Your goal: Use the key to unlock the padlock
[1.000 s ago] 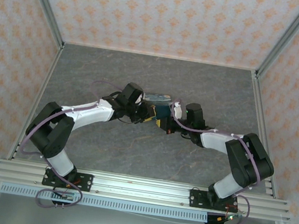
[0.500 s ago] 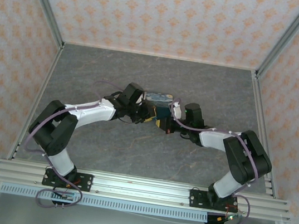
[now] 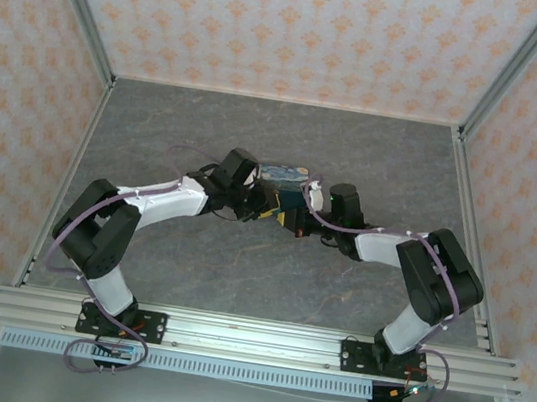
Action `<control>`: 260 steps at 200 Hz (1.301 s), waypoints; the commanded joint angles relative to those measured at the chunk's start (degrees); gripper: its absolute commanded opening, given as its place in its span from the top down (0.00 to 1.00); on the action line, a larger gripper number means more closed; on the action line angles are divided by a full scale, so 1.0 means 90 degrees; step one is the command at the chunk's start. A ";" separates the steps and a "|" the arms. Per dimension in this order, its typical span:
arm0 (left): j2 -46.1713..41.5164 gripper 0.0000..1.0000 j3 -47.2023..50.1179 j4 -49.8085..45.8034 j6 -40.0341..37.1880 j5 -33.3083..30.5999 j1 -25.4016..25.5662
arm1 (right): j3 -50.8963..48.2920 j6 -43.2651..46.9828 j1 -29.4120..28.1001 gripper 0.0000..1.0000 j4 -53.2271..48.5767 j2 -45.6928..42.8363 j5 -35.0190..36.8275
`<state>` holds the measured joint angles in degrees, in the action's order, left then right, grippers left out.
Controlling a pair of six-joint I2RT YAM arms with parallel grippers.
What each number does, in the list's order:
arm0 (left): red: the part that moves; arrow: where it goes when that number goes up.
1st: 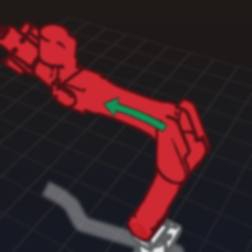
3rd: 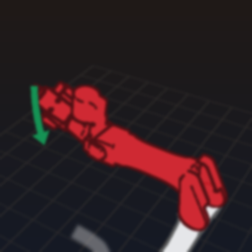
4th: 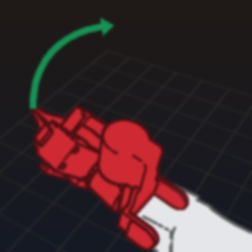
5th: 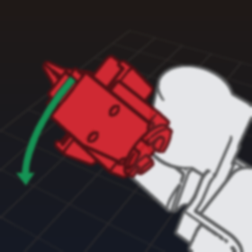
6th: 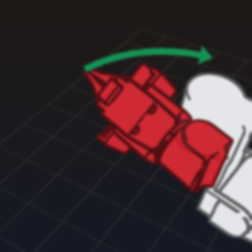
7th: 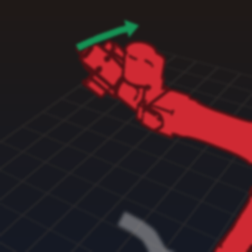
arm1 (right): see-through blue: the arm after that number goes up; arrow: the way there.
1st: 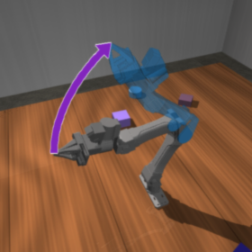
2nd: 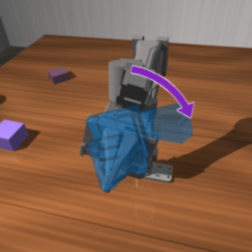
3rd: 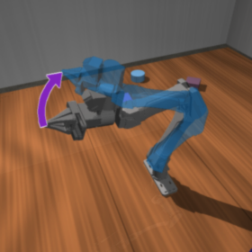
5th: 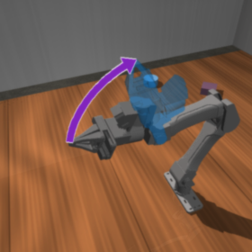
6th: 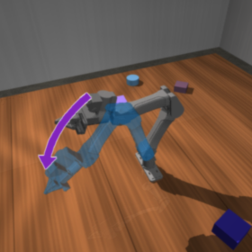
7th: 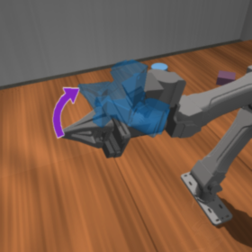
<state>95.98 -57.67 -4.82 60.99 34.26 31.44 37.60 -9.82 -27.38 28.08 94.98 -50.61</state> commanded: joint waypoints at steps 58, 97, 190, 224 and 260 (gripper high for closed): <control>0.0620 0.75 0.0403 0.0463 0.0037 0.0686 0.0332 | -0.0187 -0.0353 -0.0200 1.00 0.1378 -0.0260 0.0532; 0.0595 0.64 0.0561 0.0685 0.0152 0.0497 0.0316 | -0.0501 -0.0758 -0.0392 1.00 0.1669 -0.0059 0.0901; -0.0667 0.33 0.1201 0.0349 0.0063 -0.0211 -0.0120 | -0.0615 -0.1283 -0.0653 1.00 0.1908 0.0339 0.1022; -0.1341 0.33 0.1989 0.1390 0.0660 -0.0501 -0.0391 | -0.0611 -0.1639 -0.0802 1.00 0.2026 0.0374 0.1077; -0.1681 0.34 0.2364 0.1929 0.0997 -0.0600 -0.0430 | -0.0526 -0.1764 -0.1001 1.00 0.2050 0.0506 0.1155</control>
<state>83.05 -38.33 6.70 66.63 31.07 27.68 31.40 -23.88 -35.24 42.09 98.41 -40.66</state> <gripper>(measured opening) 0.673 0.056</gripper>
